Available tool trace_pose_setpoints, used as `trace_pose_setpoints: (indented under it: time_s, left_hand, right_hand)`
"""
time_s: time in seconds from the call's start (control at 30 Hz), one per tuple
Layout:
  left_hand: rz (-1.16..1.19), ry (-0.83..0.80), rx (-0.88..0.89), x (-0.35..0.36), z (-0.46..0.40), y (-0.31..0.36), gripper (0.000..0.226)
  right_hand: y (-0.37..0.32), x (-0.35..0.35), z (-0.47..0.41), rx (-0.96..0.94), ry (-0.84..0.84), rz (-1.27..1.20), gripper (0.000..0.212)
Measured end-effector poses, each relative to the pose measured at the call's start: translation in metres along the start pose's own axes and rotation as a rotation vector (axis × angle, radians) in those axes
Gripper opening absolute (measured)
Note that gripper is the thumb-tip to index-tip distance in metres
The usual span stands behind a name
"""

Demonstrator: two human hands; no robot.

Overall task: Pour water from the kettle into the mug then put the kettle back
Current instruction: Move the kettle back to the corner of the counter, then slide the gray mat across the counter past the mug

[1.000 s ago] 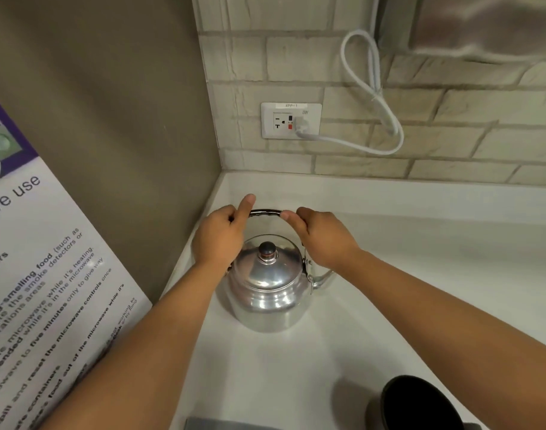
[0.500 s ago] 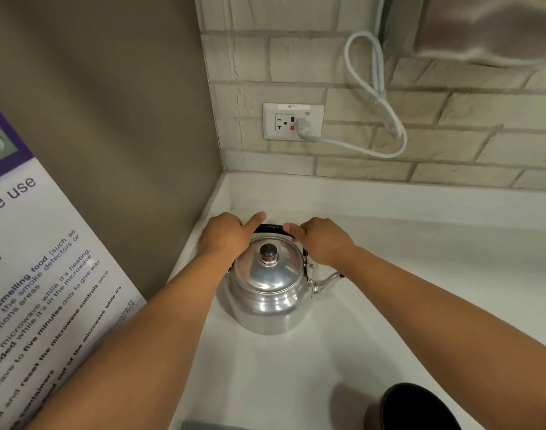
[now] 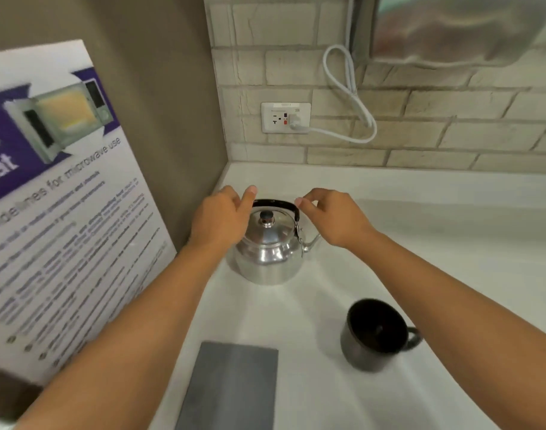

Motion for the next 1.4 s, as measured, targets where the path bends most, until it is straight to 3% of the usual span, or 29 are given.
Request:
trace_pose_setpoints:
  time_s: [0.1,0.27,0.33,0.4,0.47,0.53,0.7,0.77,0.83,0.93,1.07,1.23,1.4]
  left_hand:
    - [0.054,-0.023,0.083,-0.024,0.063,0.001,0.039]
    - [-0.034,-0.226,0.210,-0.045,0.177,-0.029,0.027]
    - [-0.048,-0.355,0.229,-0.047,0.218,-0.042,0.032]
    - [-0.099,-0.498,0.209,-0.043,0.252,-0.052,0.051]
    - [-0.174,-0.559,0.272,-0.035,0.267,-0.058,0.058]
    - [-0.218,-0.588,0.332,-0.023,0.264,-0.059,0.058]
    - [-0.300,-0.628,0.278,0.029,0.234,-0.025,0.057]
    - [-0.294,-0.656,0.306,0.044,0.238,-0.001,0.057]
    - [-0.218,-0.702,0.452,0.045,0.248,0.007,0.057]
    - [-0.121,-0.690,0.588,0.030,0.240,-0.018,0.058]
    - [-0.319,-0.659,0.282,0.039,0.215,-0.029,0.058]
    - [-0.234,-0.660,0.386,0.042,0.255,0.013,0.057]
    - [-0.345,-0.535,0.200,-0.008,0.305,0.000,0.060]
  right_hand:
    - [0.000,-0.028,0.048,-0.011,0.040,-0.032,0.029]
    - [0.030,-0.080,0.115,0.066,0.231,-0.034,0.028]
    - [0.046,-0.091,0.143,0.126,0.297,-0.035,0.030]
    - [0.062,-0.097,0.177,0.187,0.353,-0.034,0.033]
    - [0.078,-0.098,0.215,0.252,0.396,0.020,0.036]
    - [0.094,-0.090,0.251,0.326,0.341,0.148,0.041]
    - [0.111,-0.048,0.299,0.264,-0.167,0.472,0.055]
    - [0.111,-0.046,0.298,0.229,-0.199,0.491,0.056]
    - [0.115,-0.049,0.295,0.213,-0.220,0.497,0.058]
    - [0.122,-0.052,0.296,0.180,-0.251,0.523,0.060]
    - [0.124,-0.053,0.294,0.149,-0.274,0.549,0.061]
    - [0.128,-0.057,0.291,0.102,-0.270,0.563,0.063]
    - [0.134,-0.065,0.286,0.084,-0.256,0.495,0.065]
Point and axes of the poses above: each hand's wrist, its own z-axis away from the middle knuckle, its own x-axis out of the palm, y = z × x, the point moved 3 cm from there along -z, towards the middle knuckle, and after that the axes turned 14 degrees about y, right-handed, at the moved point
